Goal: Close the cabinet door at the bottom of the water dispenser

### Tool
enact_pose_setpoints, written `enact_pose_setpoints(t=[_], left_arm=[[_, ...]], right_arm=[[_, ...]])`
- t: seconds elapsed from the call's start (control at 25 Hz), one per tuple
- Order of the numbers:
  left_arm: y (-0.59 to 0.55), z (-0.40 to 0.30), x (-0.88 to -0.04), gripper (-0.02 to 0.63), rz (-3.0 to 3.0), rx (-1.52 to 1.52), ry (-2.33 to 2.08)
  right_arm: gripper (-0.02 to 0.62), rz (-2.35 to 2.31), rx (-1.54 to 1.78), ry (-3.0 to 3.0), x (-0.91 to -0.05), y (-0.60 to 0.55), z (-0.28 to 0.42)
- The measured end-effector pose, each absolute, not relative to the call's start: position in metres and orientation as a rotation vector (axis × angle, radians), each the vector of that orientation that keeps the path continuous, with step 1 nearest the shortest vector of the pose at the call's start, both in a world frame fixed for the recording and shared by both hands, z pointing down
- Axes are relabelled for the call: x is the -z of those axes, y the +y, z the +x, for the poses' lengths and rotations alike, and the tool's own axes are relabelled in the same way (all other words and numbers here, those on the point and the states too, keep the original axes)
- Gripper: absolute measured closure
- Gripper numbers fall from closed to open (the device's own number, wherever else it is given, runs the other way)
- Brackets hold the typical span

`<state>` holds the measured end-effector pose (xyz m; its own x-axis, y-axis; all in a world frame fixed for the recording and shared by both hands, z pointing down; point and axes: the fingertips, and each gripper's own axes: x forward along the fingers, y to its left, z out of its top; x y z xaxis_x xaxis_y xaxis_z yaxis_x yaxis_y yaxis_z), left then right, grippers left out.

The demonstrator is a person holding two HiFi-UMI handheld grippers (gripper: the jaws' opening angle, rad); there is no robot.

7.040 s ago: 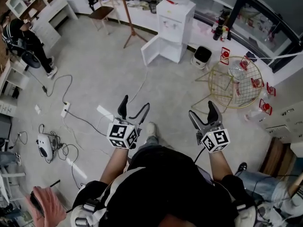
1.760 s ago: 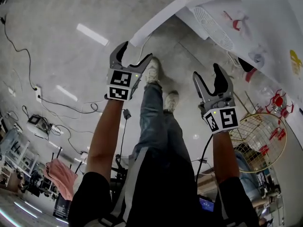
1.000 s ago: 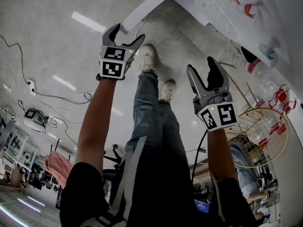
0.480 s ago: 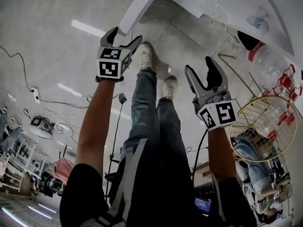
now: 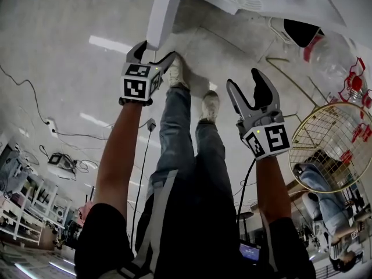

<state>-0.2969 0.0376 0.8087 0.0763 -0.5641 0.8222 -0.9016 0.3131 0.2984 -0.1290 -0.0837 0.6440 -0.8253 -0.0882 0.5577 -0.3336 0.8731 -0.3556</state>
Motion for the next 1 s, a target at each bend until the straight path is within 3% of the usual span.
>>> enact_pose_setpoints(t=[1.0], left_arm=[[-0.033, -0.206, -0.809, 0.229, 1.601, -0.537, -1.377]], right_arm=[[0.318, 0.561, -0.713, -2.483, -0.652, -0.107, -0.059]])
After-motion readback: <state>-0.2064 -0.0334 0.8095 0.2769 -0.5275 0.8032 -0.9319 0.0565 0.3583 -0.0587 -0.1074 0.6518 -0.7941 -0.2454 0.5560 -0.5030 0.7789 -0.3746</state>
